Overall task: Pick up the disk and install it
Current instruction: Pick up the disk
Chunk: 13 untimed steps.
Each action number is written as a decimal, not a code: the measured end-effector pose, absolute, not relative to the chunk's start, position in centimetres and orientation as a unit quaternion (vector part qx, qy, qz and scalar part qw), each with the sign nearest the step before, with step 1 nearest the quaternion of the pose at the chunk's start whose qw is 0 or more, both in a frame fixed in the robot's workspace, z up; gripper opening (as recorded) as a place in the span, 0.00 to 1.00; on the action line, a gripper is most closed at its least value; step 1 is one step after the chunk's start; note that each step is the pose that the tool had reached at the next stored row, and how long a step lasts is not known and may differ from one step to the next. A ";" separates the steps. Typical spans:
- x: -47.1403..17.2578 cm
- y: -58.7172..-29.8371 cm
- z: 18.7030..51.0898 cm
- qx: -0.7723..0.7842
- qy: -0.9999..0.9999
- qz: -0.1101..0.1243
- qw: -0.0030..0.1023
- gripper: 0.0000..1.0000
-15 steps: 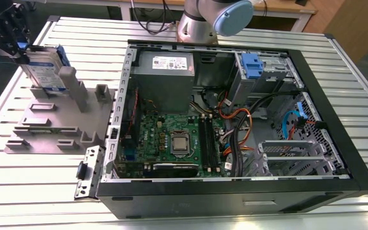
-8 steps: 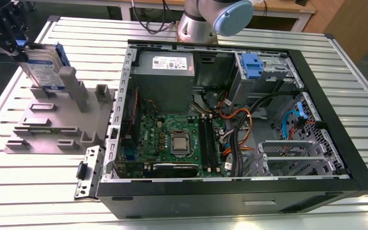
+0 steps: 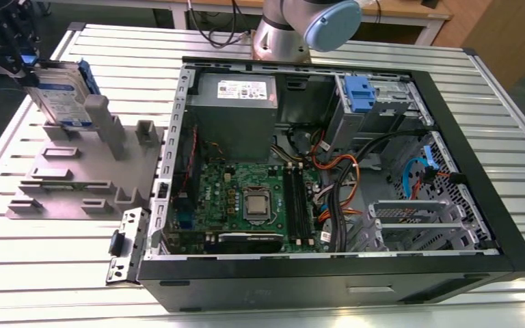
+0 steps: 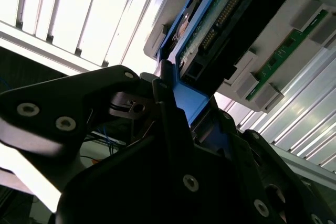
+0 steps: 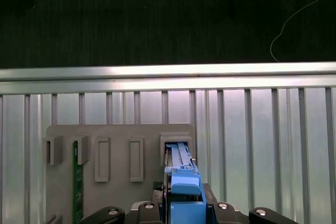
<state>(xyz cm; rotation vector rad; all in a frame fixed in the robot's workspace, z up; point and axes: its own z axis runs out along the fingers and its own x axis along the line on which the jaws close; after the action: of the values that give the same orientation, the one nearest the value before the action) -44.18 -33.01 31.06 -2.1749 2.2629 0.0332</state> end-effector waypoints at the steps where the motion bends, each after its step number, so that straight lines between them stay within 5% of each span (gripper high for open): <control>1: -44.2 -33.0 31.1 -0.693 0.721 0.011 0.001 0.36; 13: -44.2 -33.0 31.3 -0.693 0.721 0.011 0.001 0.36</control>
<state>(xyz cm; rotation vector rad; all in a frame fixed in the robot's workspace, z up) -44.18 -33.01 31.25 -2.1750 2.2628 0.0333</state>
